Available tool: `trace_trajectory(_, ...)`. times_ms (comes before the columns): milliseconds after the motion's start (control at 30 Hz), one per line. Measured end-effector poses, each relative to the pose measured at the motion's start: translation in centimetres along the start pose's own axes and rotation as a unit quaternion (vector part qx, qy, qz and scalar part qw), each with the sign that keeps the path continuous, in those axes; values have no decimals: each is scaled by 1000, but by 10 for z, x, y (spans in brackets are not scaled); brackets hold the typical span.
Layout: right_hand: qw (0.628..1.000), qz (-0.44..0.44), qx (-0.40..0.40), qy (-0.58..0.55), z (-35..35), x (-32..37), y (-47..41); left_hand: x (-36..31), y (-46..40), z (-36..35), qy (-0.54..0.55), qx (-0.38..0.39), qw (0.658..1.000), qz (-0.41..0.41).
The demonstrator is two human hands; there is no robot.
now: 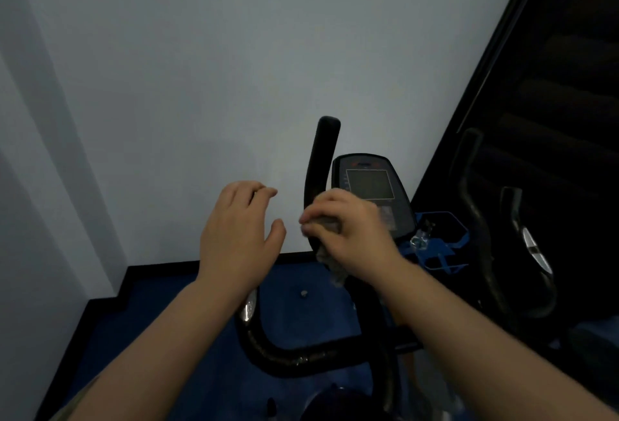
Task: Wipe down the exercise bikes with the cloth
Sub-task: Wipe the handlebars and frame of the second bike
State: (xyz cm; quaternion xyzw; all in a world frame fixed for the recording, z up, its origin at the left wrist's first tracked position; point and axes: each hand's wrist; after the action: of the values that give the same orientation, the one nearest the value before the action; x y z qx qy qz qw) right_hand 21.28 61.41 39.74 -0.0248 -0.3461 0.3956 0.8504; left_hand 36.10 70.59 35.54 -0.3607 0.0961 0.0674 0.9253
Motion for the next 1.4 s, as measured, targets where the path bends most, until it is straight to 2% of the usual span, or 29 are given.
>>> trace_trajectory(67, 1000, 3, -14, -7, -9, -2, 12, -1, 0, 0, 3, -1, 1000, 7)
trace_trajectory(200, 991, -4, 124, 41, 26, -18, 32, 2, 1, 0, 4, -3, 1000, -6)
trace_trajectory(233, 993, 2, 111, 52, 33, -14, 22, 3, 1, 1, 3, -5, 1000, -7)
trace_trajectory(333, 995, 43, -87, 25, 49, 19, -34, 2, 1, 2, 5, -2, 1000, -6)
trace_trajectory(400, 985, 44, -165, 26, 58, 37, -75, 1, 1, 3, 1, 3, 1000, -7)
trace_trajectory(500, 990, 12, -128, 56, 53, 34, -100, 3, 1, 4, -2, 11, 1000, -10)
trace_trajectory(600, 991, 1, -133, 0, 56, 21, -91, 3, 1, 4, -1, 9, 1000, -9)
trace_trajectory(700, 986, -67, -114, -104, 69, 18, -98, 3, 1, 3, -1, 9, 1000, -12)
trace_trajectory(800, 945, -110, -158, -263, 54, 20, -108, 5, 1, 5, -6, 10, 1000, -18)
trace_trajectory(900, 905, -176, -211, -326, 6, 5, -84, 5, 2, 5, -1, 17, 1000, -21)
trace_trajectory(933, 901, -206, -197, -327, -9, -5, -68, 5, 2, 5, -2, 17, 1000, -21)
trace_trajectory(1033, 915, -275, -62, -290, -20, -28, -36, 6, 2, 4, -11, 16, 999, -28)
trace_trajectory(1067, 912, -270, -68, -300, -13, -29, -42, 6, 2, 4, -14, 16, 999, -30)
trace_trajectory(1167, 888, -222, -171, -364, 6, -9, -70, 4, 0, 3, -17, 18, 999, -25)
trace_trajectory(1233, 896, -203, -186, -349, -5, -1, -67, 4, 1, 2, -16, 17, 999, -21)
trace_trajectory(1267, 907, -206, -173, -323, -13, -4, -58, 3, 1, 3, -15, 15, 1000, -20)
trace_trajectory(1400, 954, -234, -39, -185, -8, -19, -27, 5, 2, 3, -21, 12, 999, -28)
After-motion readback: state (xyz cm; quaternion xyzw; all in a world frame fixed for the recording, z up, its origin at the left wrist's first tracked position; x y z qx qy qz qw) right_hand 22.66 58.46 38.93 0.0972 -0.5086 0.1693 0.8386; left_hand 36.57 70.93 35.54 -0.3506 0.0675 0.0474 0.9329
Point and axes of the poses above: each hand's wrist, its own y-axis away from the middle knuckle, its own z-axis out of the back of the hand, x = y × z, and after that the axes turned 15 degrees about -z, right-handed
